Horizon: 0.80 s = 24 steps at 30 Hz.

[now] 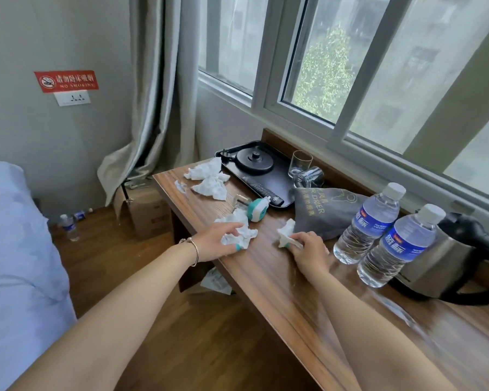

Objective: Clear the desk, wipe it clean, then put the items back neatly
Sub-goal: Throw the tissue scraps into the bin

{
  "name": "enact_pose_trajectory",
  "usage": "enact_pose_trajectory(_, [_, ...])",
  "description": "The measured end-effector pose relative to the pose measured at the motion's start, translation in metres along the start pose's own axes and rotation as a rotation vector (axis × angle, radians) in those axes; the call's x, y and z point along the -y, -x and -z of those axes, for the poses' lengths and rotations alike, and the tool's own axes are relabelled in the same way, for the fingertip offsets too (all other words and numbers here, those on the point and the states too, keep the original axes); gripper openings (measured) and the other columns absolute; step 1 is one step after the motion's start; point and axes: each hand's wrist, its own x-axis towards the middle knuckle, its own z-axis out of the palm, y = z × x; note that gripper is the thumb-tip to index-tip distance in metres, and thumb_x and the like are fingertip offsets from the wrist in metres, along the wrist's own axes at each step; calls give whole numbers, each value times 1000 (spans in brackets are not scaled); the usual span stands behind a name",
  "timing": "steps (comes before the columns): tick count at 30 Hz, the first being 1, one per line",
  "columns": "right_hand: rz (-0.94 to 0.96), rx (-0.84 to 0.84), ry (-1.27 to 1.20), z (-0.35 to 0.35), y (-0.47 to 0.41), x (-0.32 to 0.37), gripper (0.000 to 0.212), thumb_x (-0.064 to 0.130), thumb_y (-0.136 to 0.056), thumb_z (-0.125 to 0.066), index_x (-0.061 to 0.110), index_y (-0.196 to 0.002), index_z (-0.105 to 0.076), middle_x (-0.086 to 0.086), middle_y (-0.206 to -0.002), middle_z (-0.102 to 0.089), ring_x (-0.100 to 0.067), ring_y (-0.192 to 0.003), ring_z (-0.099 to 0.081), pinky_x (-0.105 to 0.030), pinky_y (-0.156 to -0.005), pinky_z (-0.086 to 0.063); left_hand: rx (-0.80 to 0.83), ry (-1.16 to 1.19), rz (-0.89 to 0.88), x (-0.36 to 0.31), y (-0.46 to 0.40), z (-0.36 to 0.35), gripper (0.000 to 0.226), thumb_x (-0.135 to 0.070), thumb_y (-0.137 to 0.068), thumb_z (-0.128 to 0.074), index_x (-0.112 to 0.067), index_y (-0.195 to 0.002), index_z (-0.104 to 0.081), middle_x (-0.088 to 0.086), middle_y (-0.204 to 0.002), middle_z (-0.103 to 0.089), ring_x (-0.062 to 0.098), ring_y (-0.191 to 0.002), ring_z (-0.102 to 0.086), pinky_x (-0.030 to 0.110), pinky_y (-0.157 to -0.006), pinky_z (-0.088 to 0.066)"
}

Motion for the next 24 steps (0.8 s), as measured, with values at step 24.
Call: enact_pose_trajectory(24, [222, 37, -400, -20, -10, 53, 22, 28, -76, -81, 33, -71, -60, 19, -68, -62, -2, -68, -54, -29, -67, -41, -233, -153, 33, 24, -30, -13, 31, -48, -90, -57, -19, -94, -45, -1, -101, -42, 17, -99, -37, 32, -88, -36])
